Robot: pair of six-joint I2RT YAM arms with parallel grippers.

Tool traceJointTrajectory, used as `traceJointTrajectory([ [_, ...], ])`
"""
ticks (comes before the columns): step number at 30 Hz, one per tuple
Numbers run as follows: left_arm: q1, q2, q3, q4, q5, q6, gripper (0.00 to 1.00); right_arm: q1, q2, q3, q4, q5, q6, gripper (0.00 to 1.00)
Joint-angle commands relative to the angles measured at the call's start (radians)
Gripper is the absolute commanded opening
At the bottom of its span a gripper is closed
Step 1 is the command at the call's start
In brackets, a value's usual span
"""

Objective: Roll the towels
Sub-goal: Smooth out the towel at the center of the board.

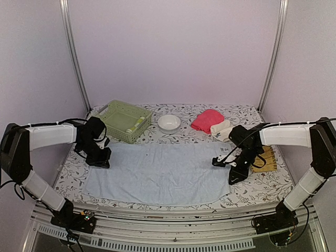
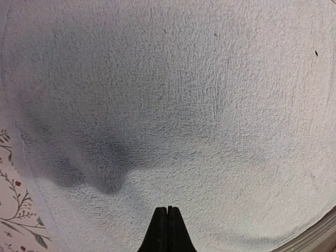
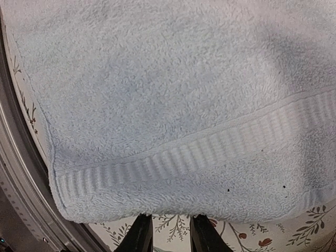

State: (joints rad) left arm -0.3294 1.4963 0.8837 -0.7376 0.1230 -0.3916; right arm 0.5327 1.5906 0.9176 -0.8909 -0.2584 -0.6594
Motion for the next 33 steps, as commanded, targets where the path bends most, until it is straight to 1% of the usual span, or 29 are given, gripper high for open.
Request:
traceJointTrajectory([
  [1, -0.002, -0.016, 0.012, 0.007, 0.006, -0.006, 0.0, 0.008, 0.049, 0.063, 0.042, -0.036, -0.001, 0.28],
  [8, -0.003, -0.02, 0.015, 0.006, 0.012, -0.004, 0.0, 0.009, 0.172, 0.151, 0.089, -0.087, 0.029, 0.29],
  [13, -0.002, -0.024, 0.019, 0.003, 0.01, -0.003, 0.0, 0.009, 0.2, 0.151, 0.1, -0.092, 0.042, 0.29],
  [17, -0.003, -0.015, 0.023, 0.004, 0.007, -0.002, 0.0, 0.009, 0.181, 0.127, 0.097, -0.087, 0.054, 0.3],
  [22, -0.003, -0.016, 0.021, 0.003, 0.0, 0.006, 0.0, 0.009, 0.091, 0.027, 0.069, -0.104, 0.027, 0.33],
  [27, -0.002, -0.012, 0.021, 0.003, -0.006, 0.011, 0.0, 0.009, 0.037, -0.063, 0.05, -0.036, -0.01, 0.33],
  [30, -0.003, -0.011, 0.02, 0.004, -0.007, 0.011, 0.0, 0.009, 0.026, -0.072, 0.042, 0.005, -0.011, 0.34],
  [33, -0.003, -0.003, 0.014, 0.006, -0.012, 0.014, 0.0, 0.009, -0.002, -0.047, 0.015, 0.018, -0.01, 0.34],
])
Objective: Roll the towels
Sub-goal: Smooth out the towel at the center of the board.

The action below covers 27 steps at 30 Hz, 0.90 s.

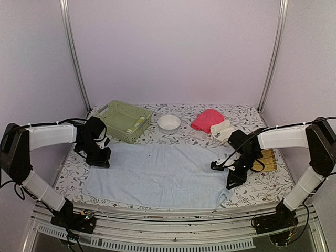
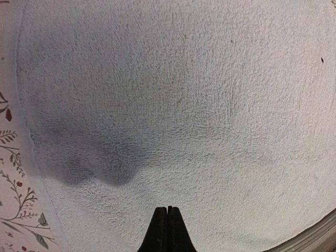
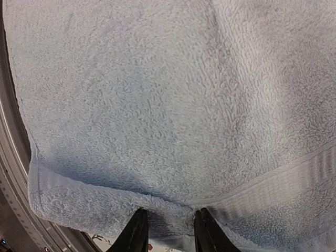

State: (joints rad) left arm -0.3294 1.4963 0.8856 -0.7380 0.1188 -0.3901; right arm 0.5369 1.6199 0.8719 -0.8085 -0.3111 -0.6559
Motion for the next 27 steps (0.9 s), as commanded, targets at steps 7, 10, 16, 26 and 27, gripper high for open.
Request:
traceJointTrajectory([
  [7, -0.001, 0.007, 0.009, 0.015, -0.007, 0.017, 0.0, 0.005, -0.152, 0.117, -0.197, 0.01, -0.043, 0.37],
  [10, -0.001, 0.013, 0.009, 0.017, -0.004, 0.021, 0.0, 0.004, -0.182, 0.105, -0.221, -0.008, -0.049, 0.37],
  [16, -0.001, 0.001, 0.01, 0.015, 0.007, 0.028, 0.0, 0.005, -0.232, 0.021, -0.249, 0.028, -0.055, 0.33],
  [26, -0.003, 0.013, 0.027, 0.017, 0.024, 0.033, 0.0, 0.005, -0.271, -0.042, -0.262, 0.037, -0.057, 0.29],
  [27, -0.001, 0.012, 0.028, 0.018, 0.025, 0.034, 0.0, 0.005, -0.257, -0.042, -0.25, 0.028, -0.059, 0.29],
])
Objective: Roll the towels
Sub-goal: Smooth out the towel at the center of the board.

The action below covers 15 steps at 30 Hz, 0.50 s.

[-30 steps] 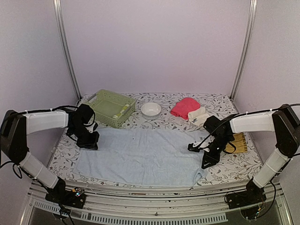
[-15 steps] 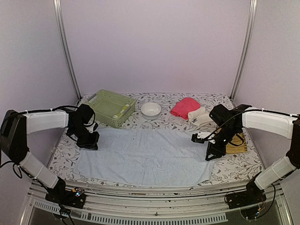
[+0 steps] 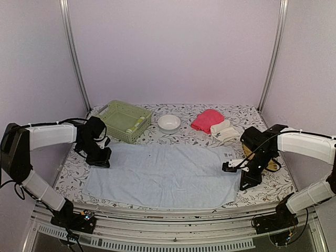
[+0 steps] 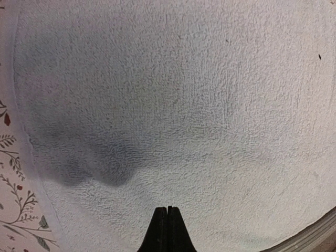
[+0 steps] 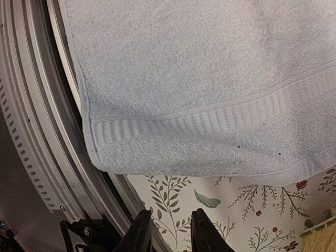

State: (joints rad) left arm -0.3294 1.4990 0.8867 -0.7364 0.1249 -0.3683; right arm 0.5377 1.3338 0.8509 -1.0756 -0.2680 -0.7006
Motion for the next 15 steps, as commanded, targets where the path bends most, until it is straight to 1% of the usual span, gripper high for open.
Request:
traceJointTrajectory([
  [1, -0.001, 0.008, 0.028, 0.017, 0.019, 0.014, 0.0, 0.004, 0.043, -0.016, 0.031, -0.023, -0.016, 0.29],
  [8, -0.003, -0.003, 0.028, 0.015, 0.025, 0.018, 0.0, 0.015, 0.146, 0.024, 0.104, -0.05, -0.024, 0.29],
  [15, -0.001, 0.004, 0.028, 0.017, 0.023, 0.015, 0.0, 0.029, 0.211, 0.003, 0.152, -0.031, -0.031, 0.29],
])
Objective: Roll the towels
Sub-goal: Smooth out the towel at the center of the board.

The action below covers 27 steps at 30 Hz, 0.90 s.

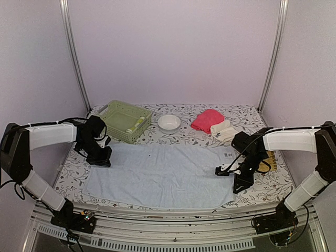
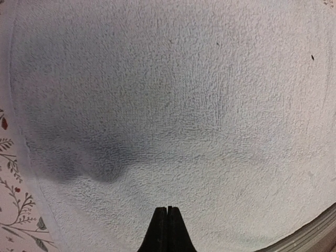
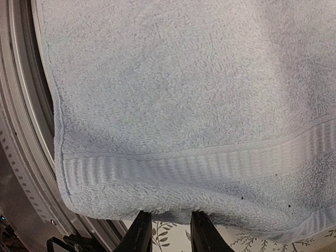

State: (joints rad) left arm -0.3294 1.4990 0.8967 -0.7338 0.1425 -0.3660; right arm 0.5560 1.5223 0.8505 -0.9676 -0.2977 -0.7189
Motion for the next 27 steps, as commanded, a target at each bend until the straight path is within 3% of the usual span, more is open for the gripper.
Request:
traceJointTrajectory([
  [1, -0.001, 0.005, 0.018, 0.014, 0.005, 0.014, 0.0, 0.01, 0.025, -0.002, 0.051, 0.001, -0.013, 0.29],
  [13, -0.001, 0.022, 0.019, 0.016, 0.0, 0.022, 0.0, 0.024, 0.099, -0.054, 0.107, 0.04, -0.006, 0.29],
  [27, 0.011, 0.02, 0.019, 0.016, -0.028, 0.015, 0.0, 0.025, -0.045, -0.116, -0.1, 0.187, -0.06, 0.31],
])
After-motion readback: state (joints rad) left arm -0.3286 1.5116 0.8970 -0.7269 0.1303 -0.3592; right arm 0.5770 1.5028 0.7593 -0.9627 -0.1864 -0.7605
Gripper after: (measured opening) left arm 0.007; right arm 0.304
